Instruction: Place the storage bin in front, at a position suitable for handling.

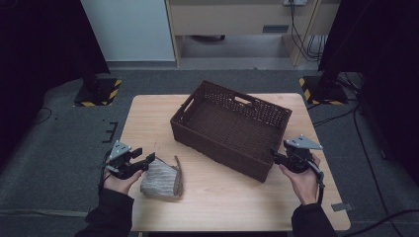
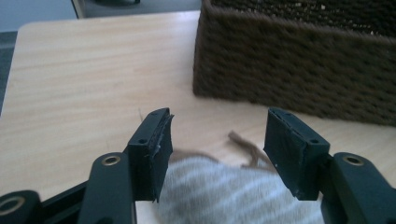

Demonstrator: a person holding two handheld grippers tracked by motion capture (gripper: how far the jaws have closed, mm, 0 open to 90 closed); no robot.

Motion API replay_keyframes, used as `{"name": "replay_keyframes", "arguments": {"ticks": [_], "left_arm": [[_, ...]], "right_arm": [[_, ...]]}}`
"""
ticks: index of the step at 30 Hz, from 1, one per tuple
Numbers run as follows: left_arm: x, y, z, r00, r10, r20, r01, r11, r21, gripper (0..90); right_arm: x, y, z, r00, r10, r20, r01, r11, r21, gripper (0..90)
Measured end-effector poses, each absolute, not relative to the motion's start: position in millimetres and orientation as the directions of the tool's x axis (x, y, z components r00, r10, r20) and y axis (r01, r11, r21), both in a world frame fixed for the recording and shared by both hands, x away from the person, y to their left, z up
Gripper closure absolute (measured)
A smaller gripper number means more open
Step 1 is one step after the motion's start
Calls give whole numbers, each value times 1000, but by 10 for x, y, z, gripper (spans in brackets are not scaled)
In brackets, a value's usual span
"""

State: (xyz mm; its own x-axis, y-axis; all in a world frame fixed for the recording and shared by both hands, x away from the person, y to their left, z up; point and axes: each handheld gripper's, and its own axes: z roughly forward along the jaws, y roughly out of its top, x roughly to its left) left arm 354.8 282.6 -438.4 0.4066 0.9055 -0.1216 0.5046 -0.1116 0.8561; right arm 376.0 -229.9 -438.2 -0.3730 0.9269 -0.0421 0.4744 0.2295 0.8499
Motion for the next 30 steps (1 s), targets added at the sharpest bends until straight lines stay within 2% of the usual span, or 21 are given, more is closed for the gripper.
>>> {"name": "replay_keyframes", "arguments": {"ticks": [6,9,11,17,20,26,28,30], "left_arm": [[3803,2595,-4258,424,899,-109,476,-118,872,425],[3895,2476,-4230,437,894,-102,464,-127,877,436],[4048,2296,-4211,455,886,-92,463,-146,874,443],[4330,2026,-4251,444,891,-94,472,-143,870,464],[4438,1967,-4306,439,896,-72,480,-166,861,473],[4488,1997,-4349,430,902,-38,483,-194,854,499],[4487,2013,-4356,436,898,-59,487,-181,854,487],[4476,2024,-4371,441,895,-65,491,-180,852,516]], "right_arm": [[3746,-2452,-4357,-291,955,-63,488,205,848,464],[3706,-2445,-4330,-304,951,-62,472,207,857,463],[3624,-2429,-4307,-326,945,-20,465,179,867,458],[3603,-2416,-4383,-334,942,-23,492,195,848,463],[3632,-2425,-4402,-339,941,-1,502,181,846,493],[3706,-2384,-4410,-323,944,-60,508,226,831,551],[3718,-2393,-4410,-318,946,-67,506,228,832,552],[3750,-2438,-4411,-289,955,-71,512,217,831,552]]}}
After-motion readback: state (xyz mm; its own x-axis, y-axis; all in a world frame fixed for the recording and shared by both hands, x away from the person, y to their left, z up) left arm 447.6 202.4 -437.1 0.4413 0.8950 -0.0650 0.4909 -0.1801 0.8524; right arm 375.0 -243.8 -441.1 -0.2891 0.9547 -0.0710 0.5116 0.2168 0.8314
